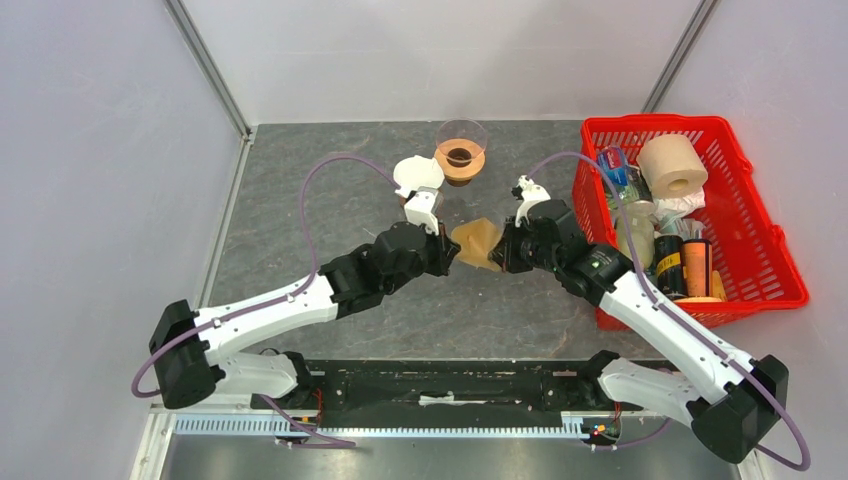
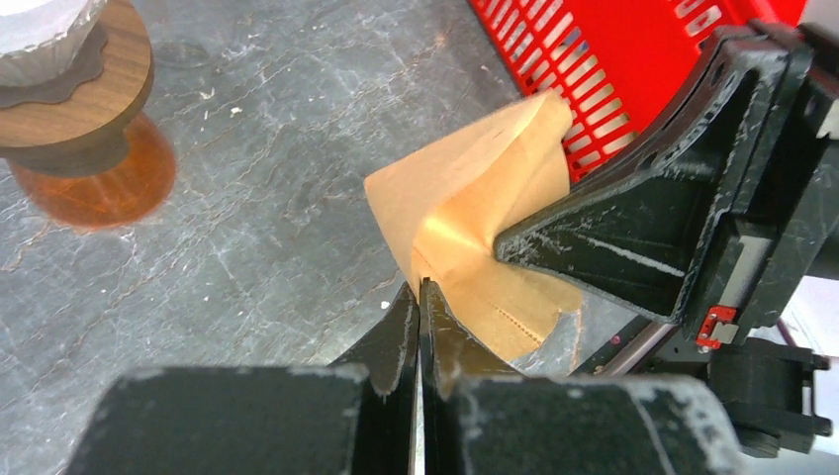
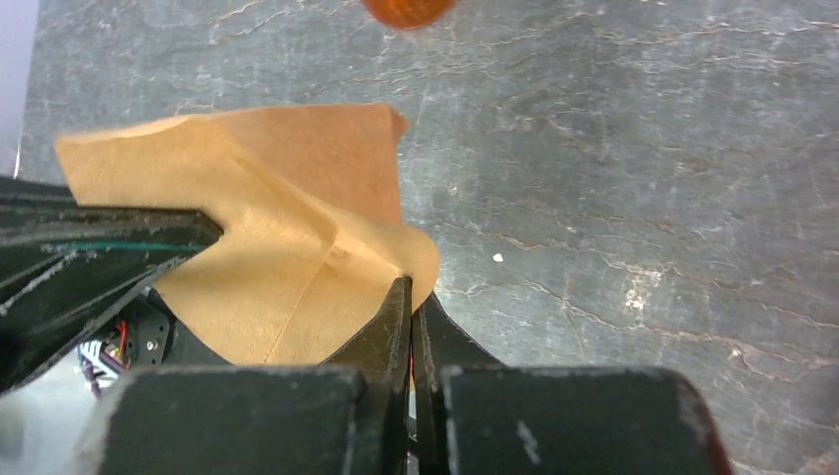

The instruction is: Place the coffee filter in the dripper

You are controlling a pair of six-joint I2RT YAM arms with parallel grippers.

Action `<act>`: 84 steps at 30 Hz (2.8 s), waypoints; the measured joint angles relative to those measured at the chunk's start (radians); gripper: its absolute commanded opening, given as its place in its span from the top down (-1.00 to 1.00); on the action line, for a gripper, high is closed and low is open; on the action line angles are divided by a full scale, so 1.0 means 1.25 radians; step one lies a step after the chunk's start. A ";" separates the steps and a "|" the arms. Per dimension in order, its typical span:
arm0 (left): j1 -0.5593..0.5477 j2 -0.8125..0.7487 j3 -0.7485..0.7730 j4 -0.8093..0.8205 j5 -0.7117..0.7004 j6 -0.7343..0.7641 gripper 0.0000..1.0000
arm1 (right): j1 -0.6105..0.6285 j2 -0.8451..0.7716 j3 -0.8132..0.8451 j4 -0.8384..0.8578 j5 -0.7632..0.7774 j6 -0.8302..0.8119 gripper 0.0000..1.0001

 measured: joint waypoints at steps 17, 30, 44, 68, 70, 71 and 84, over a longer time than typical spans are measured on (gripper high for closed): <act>-0.031 0.042 0.044 -0.093 -0.042 -0.001 0.95 | 0.011 0.000 0.042 -0.063 0.094 0.020 1.00; -0.030 0.048 0.007 -0.056 -0.016 -0.010 -0.61 | 0.003 -0.012 0.047 -0.094 0.075 0.002 1.00; -0.030 -0.155 -0.125 0.146 0.059 0.055 -0.77 | 0.003 -0.003 0.182 -0.205 0.162 0.009 1.00; 0.186 -0.172 -0.017 0.070 -0.130 0.111 -0.81 | -0.142 0.549 0.834 -0.248 0.072 -0.012 1.00; 0.216 -0.139 0.012 0.063 -0.110 0.110 -0.81 | -0.156 0.592 0.876 -0.257 0.048 -0.012 1.00; 0.226 -0.125 0.024 0.062 -0.099 0.110 -0.81 | -0.161 0.608 0.890 -0.259 0.038 -0.011 1.00; 0.287 0.095 0.208 0.058 0.003 0.108 -0.81 | -0.196 0.743 0.985 -0.304 -0.047 -0.001 0.71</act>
